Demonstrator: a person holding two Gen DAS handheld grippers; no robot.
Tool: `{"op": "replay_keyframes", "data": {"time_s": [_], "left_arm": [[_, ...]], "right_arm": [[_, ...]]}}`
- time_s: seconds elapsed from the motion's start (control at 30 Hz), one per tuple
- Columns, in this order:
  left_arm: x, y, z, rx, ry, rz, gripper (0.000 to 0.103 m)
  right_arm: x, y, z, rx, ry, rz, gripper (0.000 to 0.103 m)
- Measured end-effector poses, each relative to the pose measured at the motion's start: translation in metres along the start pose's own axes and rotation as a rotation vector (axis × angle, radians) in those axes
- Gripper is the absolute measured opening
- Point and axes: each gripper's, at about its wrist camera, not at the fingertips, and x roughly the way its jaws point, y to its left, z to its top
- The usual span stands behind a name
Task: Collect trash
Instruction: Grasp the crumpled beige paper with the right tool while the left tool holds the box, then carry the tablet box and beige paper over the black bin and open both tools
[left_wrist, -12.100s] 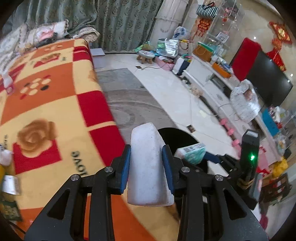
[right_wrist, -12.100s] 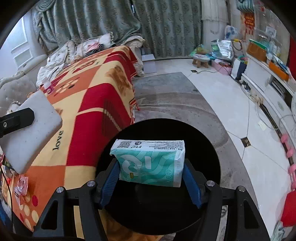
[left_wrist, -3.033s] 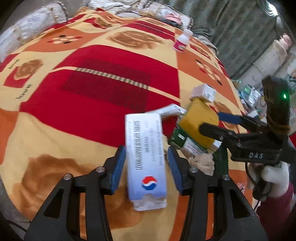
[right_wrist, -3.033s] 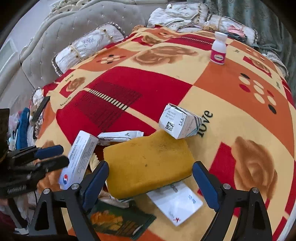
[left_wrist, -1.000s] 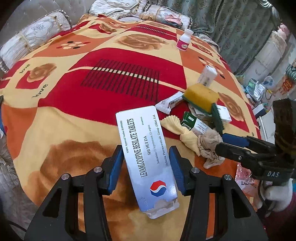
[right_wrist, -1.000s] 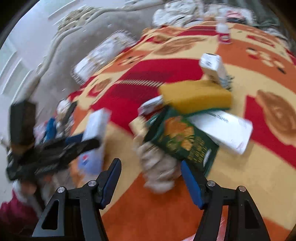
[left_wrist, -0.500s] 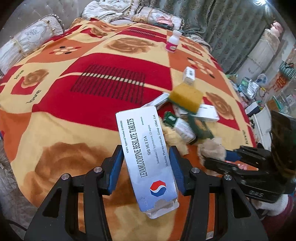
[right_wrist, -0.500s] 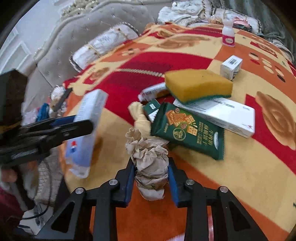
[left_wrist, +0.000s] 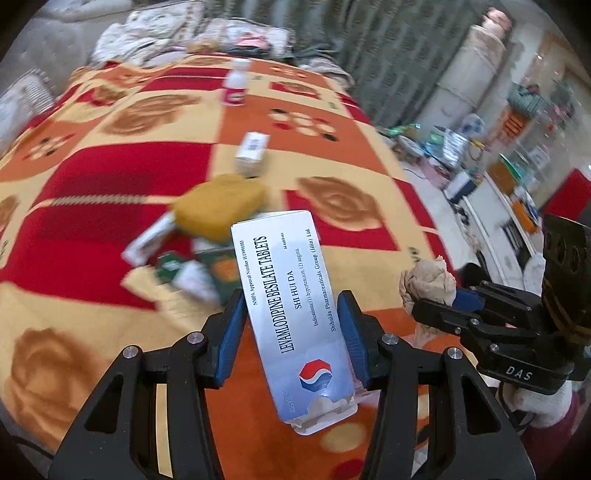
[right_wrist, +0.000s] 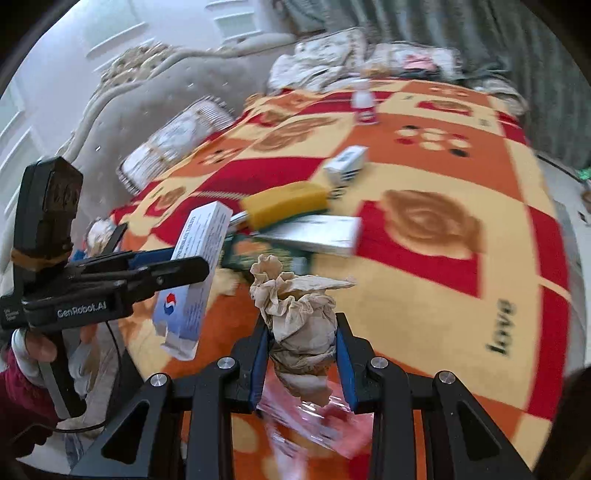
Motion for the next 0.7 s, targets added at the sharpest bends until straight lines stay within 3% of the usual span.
{"op": "replay_keyframes", "data": {"time_s": [0.3, 0.7], "left_arm": [[0.033, -0.101, 0.017, 0.143, 0.033, -0.086, 0.048], [0.077, -0.210, 0.014, 0.275, 0.104, -0.170, 0.048]], "right_arm": [[-0.064, -0.078, -0.027, 0.128, -0.071, -0.140, 0.032], [-0.130, -0.171, -0.082, 0.303, -0.107, -0.296, 0.032]]}}
